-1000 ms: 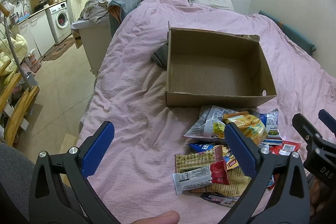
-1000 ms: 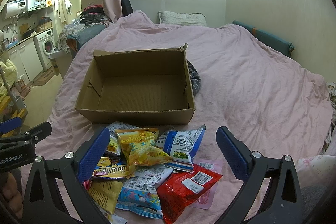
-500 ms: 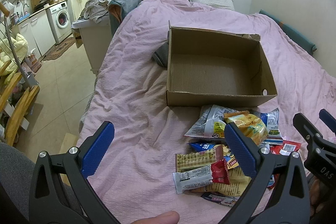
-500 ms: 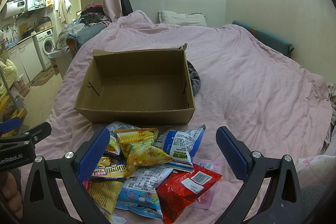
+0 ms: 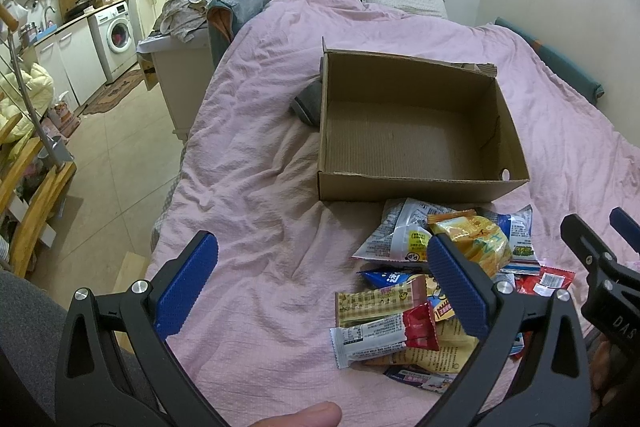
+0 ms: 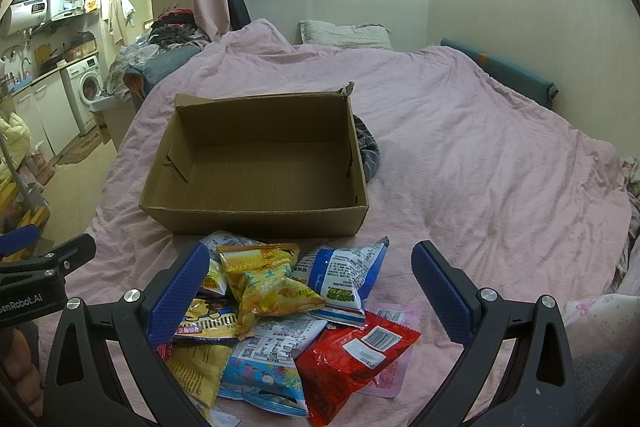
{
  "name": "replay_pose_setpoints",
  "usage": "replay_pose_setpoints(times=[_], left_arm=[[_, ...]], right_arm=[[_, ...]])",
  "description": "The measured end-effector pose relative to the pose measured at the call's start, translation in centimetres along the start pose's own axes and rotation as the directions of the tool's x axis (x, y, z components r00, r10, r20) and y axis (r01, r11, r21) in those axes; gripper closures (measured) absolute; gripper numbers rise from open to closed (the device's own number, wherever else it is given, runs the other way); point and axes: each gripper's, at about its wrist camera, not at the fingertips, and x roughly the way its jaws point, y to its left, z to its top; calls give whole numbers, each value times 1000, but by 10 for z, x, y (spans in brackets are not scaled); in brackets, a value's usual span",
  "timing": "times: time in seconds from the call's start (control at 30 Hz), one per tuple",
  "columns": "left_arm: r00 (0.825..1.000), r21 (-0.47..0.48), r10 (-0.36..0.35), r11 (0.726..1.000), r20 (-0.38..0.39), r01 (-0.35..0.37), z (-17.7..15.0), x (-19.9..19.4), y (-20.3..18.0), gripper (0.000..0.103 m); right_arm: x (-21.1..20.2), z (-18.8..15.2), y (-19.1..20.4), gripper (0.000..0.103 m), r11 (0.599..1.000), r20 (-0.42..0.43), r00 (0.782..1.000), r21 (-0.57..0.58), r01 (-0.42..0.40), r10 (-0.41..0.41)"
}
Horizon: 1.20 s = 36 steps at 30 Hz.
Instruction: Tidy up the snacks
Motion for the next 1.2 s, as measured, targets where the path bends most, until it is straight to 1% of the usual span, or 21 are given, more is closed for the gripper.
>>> replay_pose_setpoints(times=[0.4,0.53,0.63,0.7,0.77,0.83,0.9,0.93,0.97,1.0,1.03,1.07,1.1,1.13,1.17,1.2], left_arm=[[1000,-1,-2,1000,-5,2,-3,1,1,0],[1000,1,-9,1000,-24,9,-3,3,1,0],[998,3,-15,1000,-58,15,1,6,3,0],[994,2,-9,1000,-110,9,9,13,7,0],[985,-12,-19,1000,-172,17,17,23,14,0],[975,-35,-27,999,-221,20,23,33,20,0],[957,-43,-21,999,-291,9,26,49,23,0],[943,-52,-30,999,-331,13,25,56,24,0],[919,-88,-62,996,-390,30,21,68,25,0],[898,-115,-86,993,-431,40,16,76,25,0],[874,-140,-110,989,-472,49,11,84,25,0],[840,-175,-148,982,-522,65,2,94,23,0],[822,-189,-168,979,-545,75,-5,99,20,0],[809,-188,-174,979,-561,80,-10,105,17,0],[800,-172,-165,982,-577,78,-17,111,12,0],[795,-168,-166,982,-583,82,-21,114,9,1]], right_arm=[[0,0,0,0,1000,-1,1000,-1,2,-2],[0,0,-1,0,1000,0,1000,8,-2,2],[1,6,-11,0,998,-28,999,53,-32,34],[5,16,-22,0,994,-66,995,89,-70,76],[10,24,-33,0,987,-91,989,122,-101,113],[20,32,-47,0,980,-135,979,154,-130,151],[31,36,-57,0,974,-167,971,179,-141,172],[38,37,-63,0,971,-192,965,194,-141,178],[44,37,-68,0,968,-210,960,208,-143,187],[47,36,-73,0,965,-217,957,221,-142,191],[50,33,-77,0,961,-221,957,240,-136,191],[52,30,-81,0,956,-224,955,262,-132,193],[54,25,-84,0,951,-235,952,282,-128,198],[57,21,-86,0,947,-250,947,297,-123,201],[58,18,-88,0,945,-260,944,304,-119,203],[58,16,-88,0,946,-268,942,304,-115,200]])
